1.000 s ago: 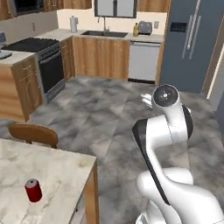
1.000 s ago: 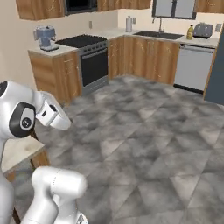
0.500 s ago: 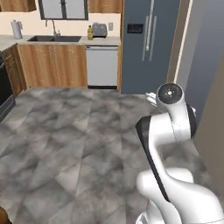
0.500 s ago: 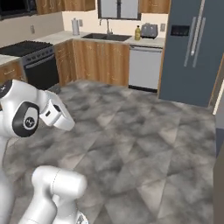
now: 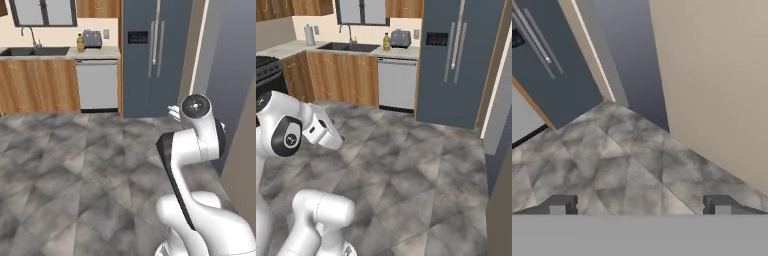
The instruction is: Move the drinks to the dining counter.
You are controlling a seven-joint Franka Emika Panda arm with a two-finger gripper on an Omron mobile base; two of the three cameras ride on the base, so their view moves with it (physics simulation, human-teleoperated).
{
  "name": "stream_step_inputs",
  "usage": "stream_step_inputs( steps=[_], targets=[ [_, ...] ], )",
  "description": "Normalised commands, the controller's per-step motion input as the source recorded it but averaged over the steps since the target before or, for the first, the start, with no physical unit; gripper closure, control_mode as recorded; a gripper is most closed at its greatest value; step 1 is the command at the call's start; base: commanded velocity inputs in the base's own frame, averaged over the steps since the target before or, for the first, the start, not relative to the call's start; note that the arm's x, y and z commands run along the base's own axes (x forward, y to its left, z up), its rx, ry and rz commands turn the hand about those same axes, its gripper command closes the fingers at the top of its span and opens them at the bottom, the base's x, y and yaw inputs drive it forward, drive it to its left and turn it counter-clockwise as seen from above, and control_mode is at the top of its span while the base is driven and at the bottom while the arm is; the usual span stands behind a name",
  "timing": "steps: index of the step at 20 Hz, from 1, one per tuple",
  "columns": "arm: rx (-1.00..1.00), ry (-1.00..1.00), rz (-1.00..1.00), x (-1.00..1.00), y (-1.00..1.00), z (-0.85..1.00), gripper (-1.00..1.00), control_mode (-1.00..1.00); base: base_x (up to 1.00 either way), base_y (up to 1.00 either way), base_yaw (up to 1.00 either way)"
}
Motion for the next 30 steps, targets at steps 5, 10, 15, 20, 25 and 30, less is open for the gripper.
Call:
stream_step_inputs(
  steps=[5, 10, 15, 20, 25, 30],
  targets=[
    [0.0, 0.0, 0.0, 0.0, 0.0, 0.0, -1.0, 1.0, 1.0, 0.41, -0.14],
    [0.0, 0.0, 0.0, 0.0, 0.0, 0.0, -1.0, 1.0, 1.0, 0.76, -0.09],
    [0.0, 0.0, 0.0, 0.0, 0.0, 0.0, -1.0, 1.0, 1.0, 0.78, -0.02],
    [0.0, 0.0, 0.0, 0.0, 0.0, 0.0, -1.0, 1.0, 1.0, 0.44, -0.03],
    [0.0, 0.0, 0.0, 0.0, 0.0, 0.0, -1.0, 1.0, 1.0, 0.1, -0.09],
    [0.0, 0.0, 0.0, 0.0, 0.0, 0.0, -1.0, 1.0, 1.0, 0.33, -0.1]
  ],
)
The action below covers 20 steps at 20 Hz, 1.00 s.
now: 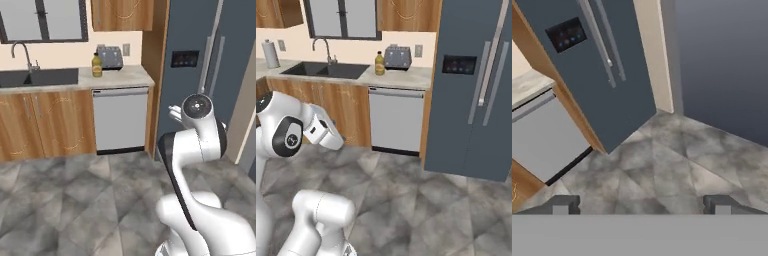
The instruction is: Move the drinks to the dining counter.
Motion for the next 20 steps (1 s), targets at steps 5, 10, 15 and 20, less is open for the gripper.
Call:
stream_step_inputs(
  steps=[5, 10, 15, 20],
  targets=[
    [0.0, 0.0, 0.0, 0.0, 0.0, 0.0, -1.0, 1.0, 1.0, 0.36, -0.1],
    [0.0, 0.0, 0.0, 0.0, 0.0, 0.0, -1.0, 1.0, 1.0, 0.37, -0.1],
    [0.0, 0.0, 0.0, 0.0, 0.0, 0.0, -1.0, 1.0, 1.0, 0.44, -0.11],
    [0.0, 0.0, 0.0, 0.0, 0.0, 0.0, -1.0, 1.0, 1.0, 0.62, -0.08]
  ],
)
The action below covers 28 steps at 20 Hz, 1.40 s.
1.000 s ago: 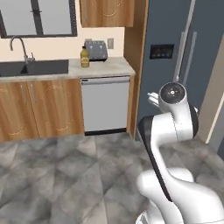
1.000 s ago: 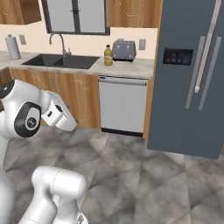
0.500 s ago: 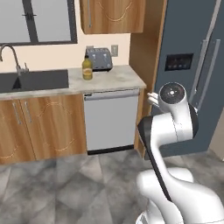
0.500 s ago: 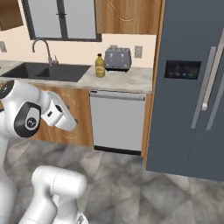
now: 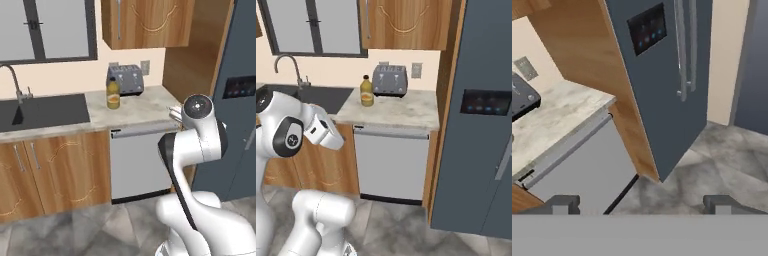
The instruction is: Move the drinks to the dining counter.
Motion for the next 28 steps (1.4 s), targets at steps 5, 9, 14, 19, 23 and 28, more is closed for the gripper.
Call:
stream_step_inputs(
  steps=[5, 9, 14, 19, 23, 28],
  targets=[
    [0.0, 0.0, 0.0, 0.0, 0.0, 0.0, -1.0, 1.0, 1.0, 0.67, -0.06],
    [0.0, 0.0, 0.0, 0.0, 0.0, 0.0, -1.0, 1.0, 1.0, 0.38, -0.02],
    [0.0, 0.0, 0.0, 0.0, 0.0, 0.0, -1.0, 1.0, 0.56, -0.01, 0.0],
    [0.0, 0.0, 0.0, 0.0, 0.0, 0.0, -1.0, 1.0, 0.54, -0.07, 0.0],
    [0.0, 0.0, 0.0, 0.0, 0.0, 0.0, -1.0, 1.0, 0.29, 0.0, 0.0],
    [0.0, 0.0, 0.0, 0.0, 0.0, 0.0, -1.0, 1.0, 0.75, -0.09, 0.0]
  ],
)
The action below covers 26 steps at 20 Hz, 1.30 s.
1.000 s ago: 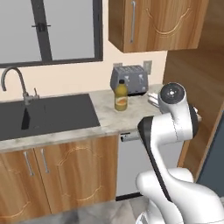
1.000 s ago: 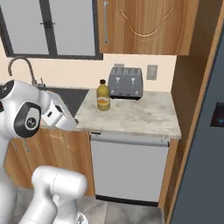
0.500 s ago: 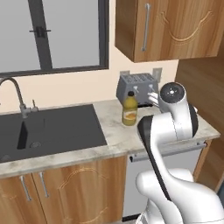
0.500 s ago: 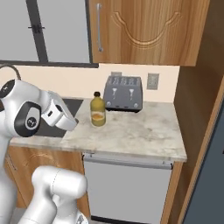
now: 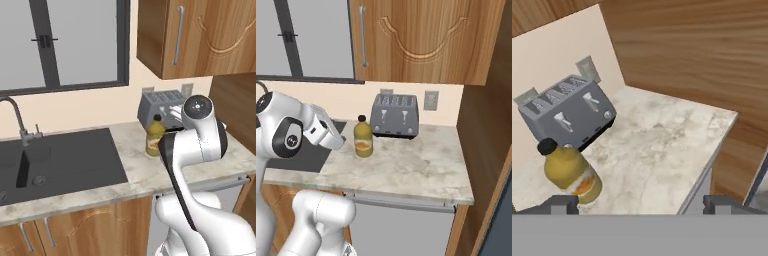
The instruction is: Move the drinks to the dining counter.
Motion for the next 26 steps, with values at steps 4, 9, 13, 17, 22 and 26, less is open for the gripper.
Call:
stream_step_inputs(
  steps=[4, 9, 13, 17, 22, 26],
  targets=[
    [0.0, 0.0, 0.0, 0.0, 0.0, 0.0, -1.0, 1.0, 0.77, -0.07, 0.0],
    [0.03, 0.0, 0.04, 0.0, -0.05, 0.0, -1.0, -1.0, 0.22, -0.02, 0.02],
    [0.05, 0.0, 0.24, -0.36, -0.1, 0.0, -1.0, -1.0, 0.0, 0.0, 0.0],
    [0.0, 0.0, 0.36, -0.36, -0.01, 0.0, -1.0, -1.0, 0.0, 0.0, 0.0],
    [0.0, 0.11, 0.38, -0.1, 0.03, 0.0, -1.0, -1.0, 0.0, 0.0, 0.0],
    [0.0, 0.19, 0.32, 0.0, 0.06, 0.0, -1.0, -1.0, 0.0, 0.0, 0.0]
  ],
)
